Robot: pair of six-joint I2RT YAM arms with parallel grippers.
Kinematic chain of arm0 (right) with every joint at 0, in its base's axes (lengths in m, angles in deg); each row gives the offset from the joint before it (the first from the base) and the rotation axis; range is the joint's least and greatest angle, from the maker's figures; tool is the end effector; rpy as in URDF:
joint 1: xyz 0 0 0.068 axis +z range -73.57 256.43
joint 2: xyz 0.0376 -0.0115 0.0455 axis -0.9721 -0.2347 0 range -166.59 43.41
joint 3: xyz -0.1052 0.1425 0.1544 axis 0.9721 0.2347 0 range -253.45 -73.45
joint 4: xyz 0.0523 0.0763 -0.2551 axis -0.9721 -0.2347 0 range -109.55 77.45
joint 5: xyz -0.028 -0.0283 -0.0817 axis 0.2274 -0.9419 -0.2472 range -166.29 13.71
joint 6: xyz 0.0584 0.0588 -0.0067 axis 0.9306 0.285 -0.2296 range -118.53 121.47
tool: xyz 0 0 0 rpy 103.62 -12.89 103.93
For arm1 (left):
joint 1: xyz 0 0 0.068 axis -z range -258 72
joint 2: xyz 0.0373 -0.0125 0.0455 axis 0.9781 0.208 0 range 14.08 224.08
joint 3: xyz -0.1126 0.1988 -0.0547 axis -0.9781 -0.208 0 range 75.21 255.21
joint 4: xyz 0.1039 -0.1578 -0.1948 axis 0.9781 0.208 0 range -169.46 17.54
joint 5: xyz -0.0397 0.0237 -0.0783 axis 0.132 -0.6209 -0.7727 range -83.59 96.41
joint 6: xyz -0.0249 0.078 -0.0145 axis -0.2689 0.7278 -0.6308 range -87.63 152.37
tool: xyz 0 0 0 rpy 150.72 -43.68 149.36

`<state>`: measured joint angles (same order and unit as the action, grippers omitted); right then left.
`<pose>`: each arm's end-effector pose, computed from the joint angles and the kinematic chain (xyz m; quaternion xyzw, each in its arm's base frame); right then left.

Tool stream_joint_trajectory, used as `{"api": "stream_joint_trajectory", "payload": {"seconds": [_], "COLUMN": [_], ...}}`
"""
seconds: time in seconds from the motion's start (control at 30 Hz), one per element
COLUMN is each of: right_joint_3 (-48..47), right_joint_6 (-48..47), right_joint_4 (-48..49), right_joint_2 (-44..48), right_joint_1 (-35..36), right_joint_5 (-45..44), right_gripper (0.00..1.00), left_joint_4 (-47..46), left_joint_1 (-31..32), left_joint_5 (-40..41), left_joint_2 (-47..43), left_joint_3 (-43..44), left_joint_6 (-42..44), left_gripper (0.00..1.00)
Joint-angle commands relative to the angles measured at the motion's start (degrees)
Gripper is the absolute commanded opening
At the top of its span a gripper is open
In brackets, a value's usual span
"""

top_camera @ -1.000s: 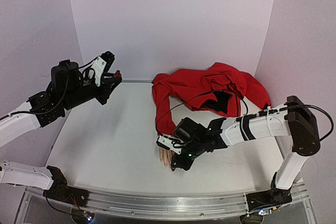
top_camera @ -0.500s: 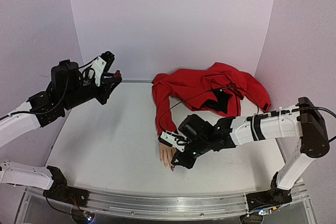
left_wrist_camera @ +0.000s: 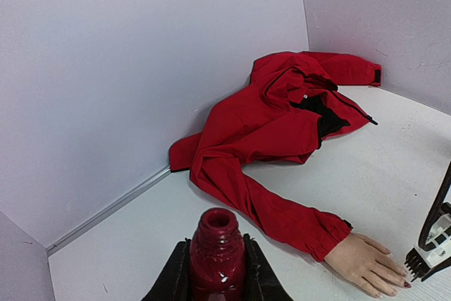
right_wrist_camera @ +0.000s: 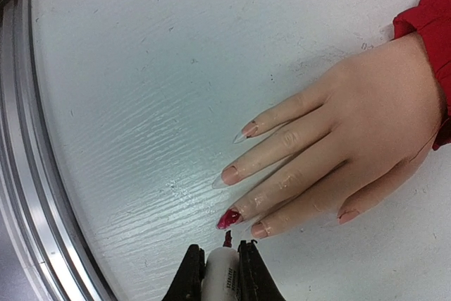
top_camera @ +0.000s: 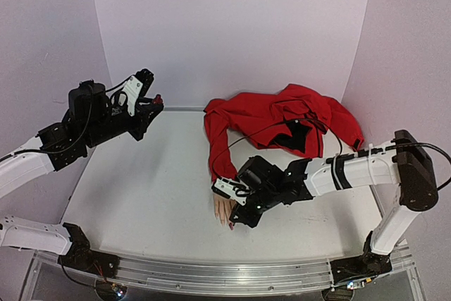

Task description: Paint the nails

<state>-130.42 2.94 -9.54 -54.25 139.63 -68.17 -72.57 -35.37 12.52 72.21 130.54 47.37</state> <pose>0.1705 0.3602 0.1259 -0.4861 0.7525 0.2890 0.3375 0.2286 -0.1999 0.3271 0.3378 0.6853 -0.1142 0.6350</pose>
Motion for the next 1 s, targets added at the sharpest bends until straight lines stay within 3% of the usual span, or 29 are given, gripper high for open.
{"api": "stream_joint_trajectory", "payload": {"seconds": [0.0,0.97], "right_joint_3": [-2.0,-2.1], "right_joint_6": [0.1,0.3], "right_joint_4": [0.3,1.7], "right_joint_2": [-0.6,-1.5], "right_joint_1": [0.4,0.5], "right_joint_5": [-1.1,-1.8], "right_gripper": [0.0,0.0], "left_joint_4": [-4.1,-4.1], "left_joint_1": [-0.4,-0.4], "left_joint_5": [-0.5,-0.5], "left_joint_2": [-1.6,-1.5], "left_joint_3": [0.0,0.0], "left_joint_6": [0.4,0.3], "left_gripper": [0.0,0.0]}}
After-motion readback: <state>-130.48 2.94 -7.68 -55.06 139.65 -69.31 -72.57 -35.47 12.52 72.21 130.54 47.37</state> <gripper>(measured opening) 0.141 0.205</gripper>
